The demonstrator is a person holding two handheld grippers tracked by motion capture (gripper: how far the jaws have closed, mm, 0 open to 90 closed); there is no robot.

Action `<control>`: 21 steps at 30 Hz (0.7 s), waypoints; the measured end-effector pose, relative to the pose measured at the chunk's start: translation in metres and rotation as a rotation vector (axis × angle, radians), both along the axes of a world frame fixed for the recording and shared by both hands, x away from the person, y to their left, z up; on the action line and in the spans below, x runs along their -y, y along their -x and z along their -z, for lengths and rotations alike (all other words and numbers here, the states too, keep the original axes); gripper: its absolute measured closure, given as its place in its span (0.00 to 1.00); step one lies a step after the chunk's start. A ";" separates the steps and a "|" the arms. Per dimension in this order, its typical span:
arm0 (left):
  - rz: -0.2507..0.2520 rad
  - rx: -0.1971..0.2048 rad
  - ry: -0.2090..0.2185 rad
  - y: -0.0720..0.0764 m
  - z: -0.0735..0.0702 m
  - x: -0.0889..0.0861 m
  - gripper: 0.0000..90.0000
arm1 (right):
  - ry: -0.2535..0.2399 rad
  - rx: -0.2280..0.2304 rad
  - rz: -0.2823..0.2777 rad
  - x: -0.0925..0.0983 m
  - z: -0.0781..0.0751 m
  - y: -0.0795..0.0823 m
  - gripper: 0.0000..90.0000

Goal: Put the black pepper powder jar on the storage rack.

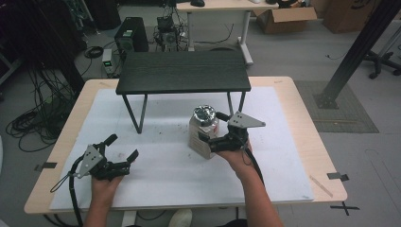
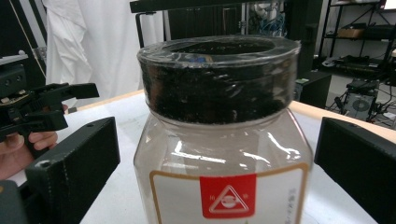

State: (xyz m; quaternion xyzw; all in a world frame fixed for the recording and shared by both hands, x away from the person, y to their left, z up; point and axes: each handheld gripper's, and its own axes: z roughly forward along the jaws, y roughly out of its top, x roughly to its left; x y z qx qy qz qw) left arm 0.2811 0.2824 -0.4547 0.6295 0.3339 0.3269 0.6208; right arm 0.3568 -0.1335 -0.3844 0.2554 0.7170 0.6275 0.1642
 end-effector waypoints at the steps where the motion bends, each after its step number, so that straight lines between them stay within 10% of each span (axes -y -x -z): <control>1: 0.000 0.000 0.000 0.000 0.000 0.000 0.00 | 0.002 -0.001 -0.001 -0.001 0.000 -0.001 0.00; 21: 0.000 0.001 0.003 0.000 0.000 0.000 0.00 | 0.013 -0.025 0.005 -0.017 0.010 -0.013 0.00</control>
